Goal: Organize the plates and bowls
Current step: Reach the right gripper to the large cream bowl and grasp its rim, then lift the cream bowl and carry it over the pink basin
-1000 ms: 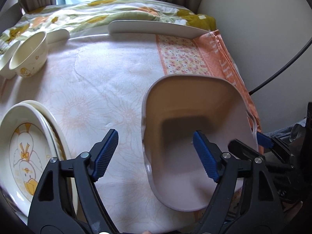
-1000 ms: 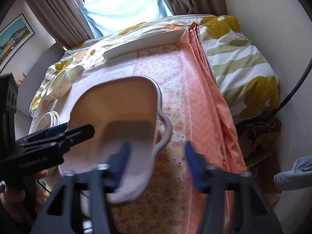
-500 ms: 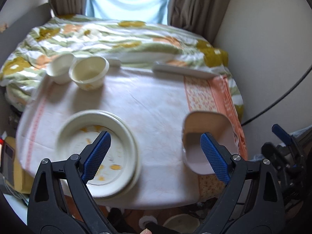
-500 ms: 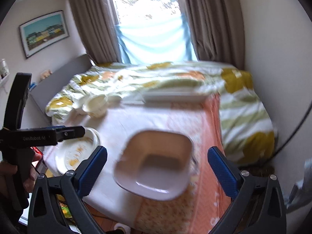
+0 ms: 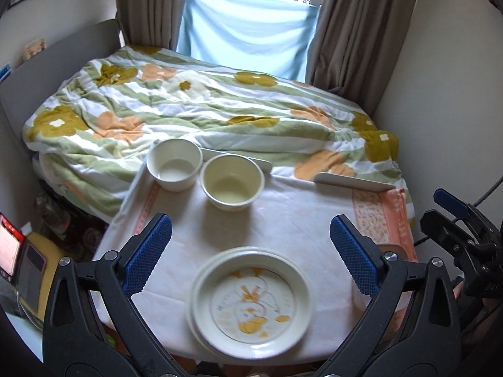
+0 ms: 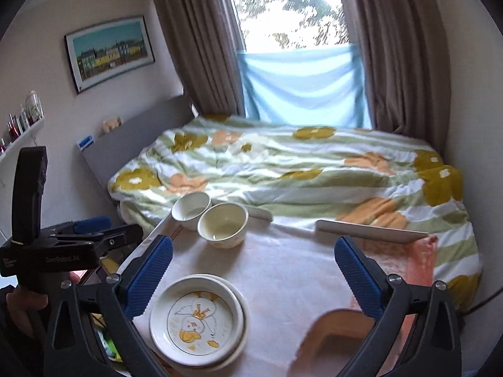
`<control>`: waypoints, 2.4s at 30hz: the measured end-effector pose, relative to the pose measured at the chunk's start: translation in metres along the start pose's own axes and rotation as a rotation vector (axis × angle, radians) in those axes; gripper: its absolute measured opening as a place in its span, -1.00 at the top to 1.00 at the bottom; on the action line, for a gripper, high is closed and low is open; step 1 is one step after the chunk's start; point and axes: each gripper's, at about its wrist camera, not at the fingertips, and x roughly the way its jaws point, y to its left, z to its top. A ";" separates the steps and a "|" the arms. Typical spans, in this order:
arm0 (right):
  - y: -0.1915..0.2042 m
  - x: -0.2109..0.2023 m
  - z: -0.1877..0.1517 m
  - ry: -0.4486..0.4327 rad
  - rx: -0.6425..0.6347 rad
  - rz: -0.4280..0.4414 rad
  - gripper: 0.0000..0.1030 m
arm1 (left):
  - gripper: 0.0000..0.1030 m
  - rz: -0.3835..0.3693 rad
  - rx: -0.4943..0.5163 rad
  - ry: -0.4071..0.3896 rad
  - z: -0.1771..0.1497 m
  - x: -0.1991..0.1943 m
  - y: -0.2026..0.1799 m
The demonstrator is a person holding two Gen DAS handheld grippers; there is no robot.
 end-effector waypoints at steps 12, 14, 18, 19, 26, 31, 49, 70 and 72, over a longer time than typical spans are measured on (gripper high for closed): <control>0.016 0.186 0.029 0.262 0.115 -0.063 -0.86 | -0.77 -0.084 -0.125 0.173 0.033 0.137 0.110; 0.014 0.218 0.024 0.315 0.131 -0.068 -0.59 | -0.57 -0.118 -0.150 0.227 0.030 0.165 0.118; 0.010 0.263 0.010 0.406 0.170 -0.058 -0.20 | -0.36 -0.164 -0.151 0.290 0.026 0.212 0.118; 0.009 0.272 0.007 0.421 0.185 -0.050 -0.20 | -0.27 -0.179 -0.149 0.311 0.025 0.224 0.117; 0.000 0.303 -0.005 0.480 0.245 -0.044 0.35 | 0.43 -0.221 -0.125 0.389 0.021 0.266 0.103; -0.001 0.310 -0.005 0.496 0.249 -0.035 0.62 | 0.62 -0.200 -0.103 0.384 0.022 0.270 0.103; 0.001 0.255 0.012 0.406 0.275 -0.073 0.72 | 0.63 -0.182 0.020 0.307 0.045 0.209 0.060; -0.068 0.016 -0.036 0.272 0.301 -0.180 0.72 | 0.63 -0.321 0.105 0.231 -0.042 0.069 -0.138; -0.082 0.000 -0.048 0.271 0.318 -0.199 0.72 | 0.63 -0.337 0.112 0.254 -0.055 0.071 -0.157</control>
